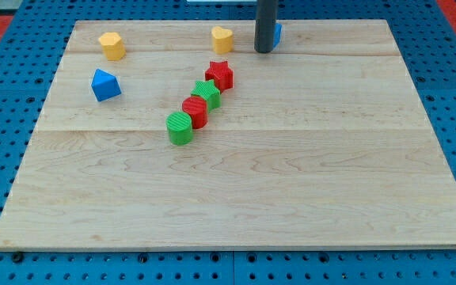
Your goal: Point at the yellow hexagon
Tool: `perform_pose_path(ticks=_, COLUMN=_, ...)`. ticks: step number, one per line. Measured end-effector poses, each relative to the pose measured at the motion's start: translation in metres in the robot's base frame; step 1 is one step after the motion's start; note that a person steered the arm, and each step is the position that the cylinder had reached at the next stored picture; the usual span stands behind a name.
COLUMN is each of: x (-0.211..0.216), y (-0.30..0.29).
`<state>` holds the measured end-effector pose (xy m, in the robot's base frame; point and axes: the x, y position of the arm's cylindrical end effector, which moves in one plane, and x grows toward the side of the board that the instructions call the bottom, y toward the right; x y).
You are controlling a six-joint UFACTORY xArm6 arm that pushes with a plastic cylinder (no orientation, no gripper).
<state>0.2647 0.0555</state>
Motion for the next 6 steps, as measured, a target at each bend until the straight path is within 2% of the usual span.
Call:
perform_pose_path(ticks=1, x=-0.025, y=-0.025)
perform_pose_path(ticks=2, x=-0.025, y=-0.077)
perform_pose_path(ticks=3, x=-0.022, y=-0.099)
perform_pose_path(ticks=4, x=0.028, y=-0.097)
perform_pose_path(ticks=5, x=0.033, y=-0.176)
perform_pose_path(ticks=6, x=0.018, y=-0.227)
